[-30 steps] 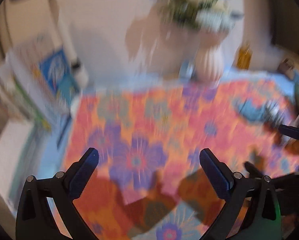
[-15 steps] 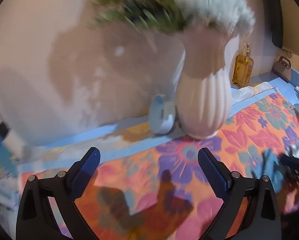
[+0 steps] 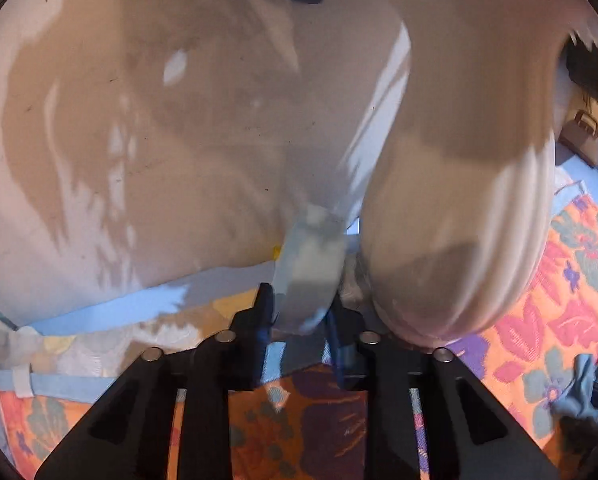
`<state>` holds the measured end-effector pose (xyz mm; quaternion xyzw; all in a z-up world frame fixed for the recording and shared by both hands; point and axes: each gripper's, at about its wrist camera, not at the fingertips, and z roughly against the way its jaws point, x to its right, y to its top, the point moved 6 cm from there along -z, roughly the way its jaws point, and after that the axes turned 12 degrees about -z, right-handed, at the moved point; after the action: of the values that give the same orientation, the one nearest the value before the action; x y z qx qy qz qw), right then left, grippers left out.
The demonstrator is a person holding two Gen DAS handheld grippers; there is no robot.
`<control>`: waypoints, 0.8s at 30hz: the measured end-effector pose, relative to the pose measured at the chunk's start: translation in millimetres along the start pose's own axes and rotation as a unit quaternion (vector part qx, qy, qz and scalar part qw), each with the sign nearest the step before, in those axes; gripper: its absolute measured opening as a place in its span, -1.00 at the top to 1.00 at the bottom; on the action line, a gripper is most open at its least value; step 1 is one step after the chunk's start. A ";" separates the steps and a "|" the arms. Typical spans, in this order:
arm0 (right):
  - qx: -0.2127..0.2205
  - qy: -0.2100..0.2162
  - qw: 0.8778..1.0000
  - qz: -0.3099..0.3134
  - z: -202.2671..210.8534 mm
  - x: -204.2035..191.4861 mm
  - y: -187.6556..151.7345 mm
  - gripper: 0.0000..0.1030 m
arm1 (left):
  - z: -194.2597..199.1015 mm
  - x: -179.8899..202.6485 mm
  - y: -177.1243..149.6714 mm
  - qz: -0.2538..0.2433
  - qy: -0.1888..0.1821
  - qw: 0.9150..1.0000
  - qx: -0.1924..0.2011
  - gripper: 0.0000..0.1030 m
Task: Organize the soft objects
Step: 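Grasp the white tape roll with the left tool while the right tool grasps the blue cloth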
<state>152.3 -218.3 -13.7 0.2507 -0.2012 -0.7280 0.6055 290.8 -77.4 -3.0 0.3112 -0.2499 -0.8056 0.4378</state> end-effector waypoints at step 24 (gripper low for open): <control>-0.060 0.234 0.970 0.030 151.7 -16.8 -127.7 0.83 | 243.0 65.4 -177.2 0.080 -0.031 0.996 0.023 0.70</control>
<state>-37.3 -179.7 32.5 0.3710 -0.0173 -0.6414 0.6713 -9.3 -14.9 24.5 0.2751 -0.3061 -0.7710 0.4859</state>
